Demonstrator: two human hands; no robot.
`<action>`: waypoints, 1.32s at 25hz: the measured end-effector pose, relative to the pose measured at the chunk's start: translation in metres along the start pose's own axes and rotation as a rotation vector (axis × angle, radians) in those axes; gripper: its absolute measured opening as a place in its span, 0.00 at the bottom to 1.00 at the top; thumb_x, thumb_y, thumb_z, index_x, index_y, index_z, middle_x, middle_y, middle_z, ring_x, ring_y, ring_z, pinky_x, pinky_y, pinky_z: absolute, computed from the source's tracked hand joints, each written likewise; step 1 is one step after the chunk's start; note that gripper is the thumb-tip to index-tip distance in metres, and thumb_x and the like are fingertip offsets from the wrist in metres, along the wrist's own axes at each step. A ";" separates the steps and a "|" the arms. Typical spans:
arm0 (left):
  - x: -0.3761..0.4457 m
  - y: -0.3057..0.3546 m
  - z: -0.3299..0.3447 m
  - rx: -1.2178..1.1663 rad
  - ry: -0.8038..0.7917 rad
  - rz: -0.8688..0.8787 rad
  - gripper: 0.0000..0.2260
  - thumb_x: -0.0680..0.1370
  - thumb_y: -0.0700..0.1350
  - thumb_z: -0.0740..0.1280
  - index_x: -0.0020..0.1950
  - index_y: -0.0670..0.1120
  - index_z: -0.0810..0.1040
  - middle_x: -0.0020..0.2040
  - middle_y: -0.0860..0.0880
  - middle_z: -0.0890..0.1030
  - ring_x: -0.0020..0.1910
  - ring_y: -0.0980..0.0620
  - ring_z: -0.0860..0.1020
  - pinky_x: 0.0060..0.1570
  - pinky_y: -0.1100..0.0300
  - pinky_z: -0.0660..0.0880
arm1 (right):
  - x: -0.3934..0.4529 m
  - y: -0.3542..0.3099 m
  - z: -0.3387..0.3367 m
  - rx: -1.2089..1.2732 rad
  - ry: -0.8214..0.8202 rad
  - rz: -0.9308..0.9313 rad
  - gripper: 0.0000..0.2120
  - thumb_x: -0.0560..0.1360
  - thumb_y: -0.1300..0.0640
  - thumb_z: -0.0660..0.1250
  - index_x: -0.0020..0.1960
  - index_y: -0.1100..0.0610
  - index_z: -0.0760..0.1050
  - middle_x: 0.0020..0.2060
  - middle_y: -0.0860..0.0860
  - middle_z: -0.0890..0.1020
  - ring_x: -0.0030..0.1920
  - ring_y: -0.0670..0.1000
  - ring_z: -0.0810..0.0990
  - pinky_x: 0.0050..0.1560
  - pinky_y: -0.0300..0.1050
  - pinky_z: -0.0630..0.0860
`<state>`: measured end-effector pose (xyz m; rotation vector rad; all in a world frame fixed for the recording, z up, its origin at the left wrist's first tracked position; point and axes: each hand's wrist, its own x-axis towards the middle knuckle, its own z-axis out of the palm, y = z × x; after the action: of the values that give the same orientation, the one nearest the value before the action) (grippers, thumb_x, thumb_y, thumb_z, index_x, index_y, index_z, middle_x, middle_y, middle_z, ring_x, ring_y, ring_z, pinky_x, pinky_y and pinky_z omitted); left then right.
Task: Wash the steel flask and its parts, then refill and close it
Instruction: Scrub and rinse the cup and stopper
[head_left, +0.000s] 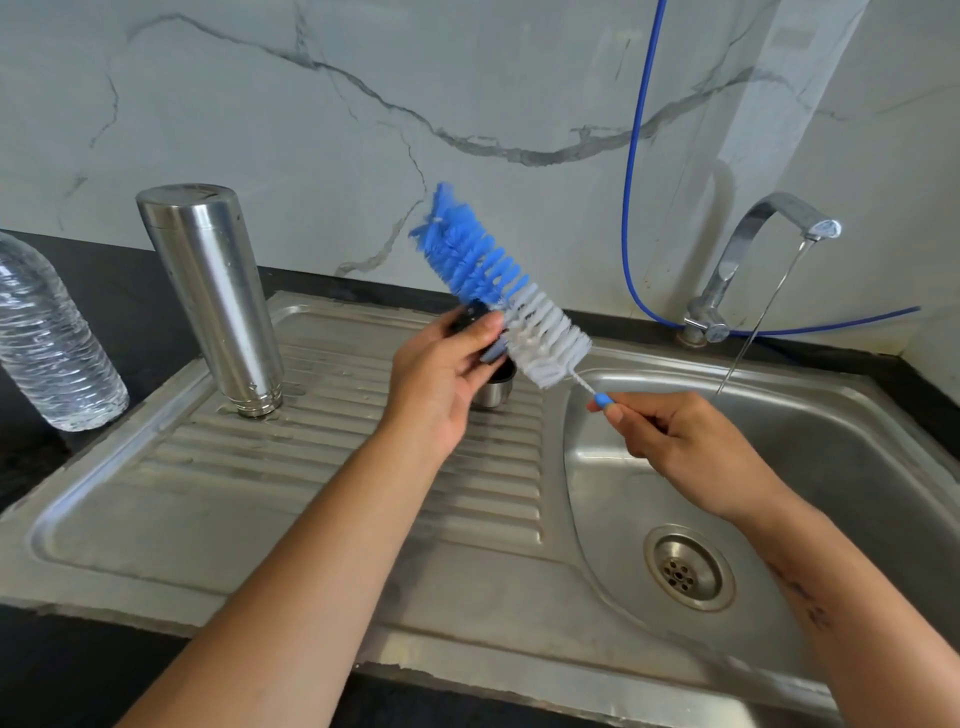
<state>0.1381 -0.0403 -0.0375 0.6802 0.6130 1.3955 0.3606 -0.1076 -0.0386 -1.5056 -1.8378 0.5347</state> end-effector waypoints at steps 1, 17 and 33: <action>0.003 0.004 -0.003 -0.044 0.011 0.003 0.17 0.71 0.37 0.74 0.60 0.40 0.81 0.55 0.42 0.86 0.55 0.47 0.85 0.60 0.52 0.81 | -0.002 0.001 -0.001 0.003 -0.026 0.000 0.11 0.83 0.52 0.64 0.57 0.49 0.84 0.25 0.45 0.67 0.27 0.44 0.62 0.30 0.33 0.62; -0.010 -0.014 0.010 0.002 -0.034 -0.153 0.13 0.74 0.39 0.73 0.57 0.39 0.82 0.53 0.43 0.87 0.51 0.48 0.86 0.57 0.51 0.82 | 0.006 0.003 0.006 -0.010 0.075 0.027 0.16 0.84 0.53 0.63 0.52 0.64 0.82 0.28 0.49 0.66 0.30 0.48 0.61 0.29 0.37 0.61; -0.003 -0.005 0.004 0.019 0.043 -0.087 0.10 0.76 0.39 0.73 0.57 0.40 0.81 0.49 0.46 0.87 0.51 0.51 0.84 0.55 0.58 0.82 | 0.002 0.005 0.004 0.069 0.098 0.041 0.10 0.84 0.53 0.63 0.52 0.51 0.83 0.28 0.45 0.66 0.28 0.44 0.64 0.29 0.34 0.63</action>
<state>0.1442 -0.0435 -0.0382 0.6330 0.6829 1.3271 0.3610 -0.1039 -0.0441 -1.4996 -1.6998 0.5291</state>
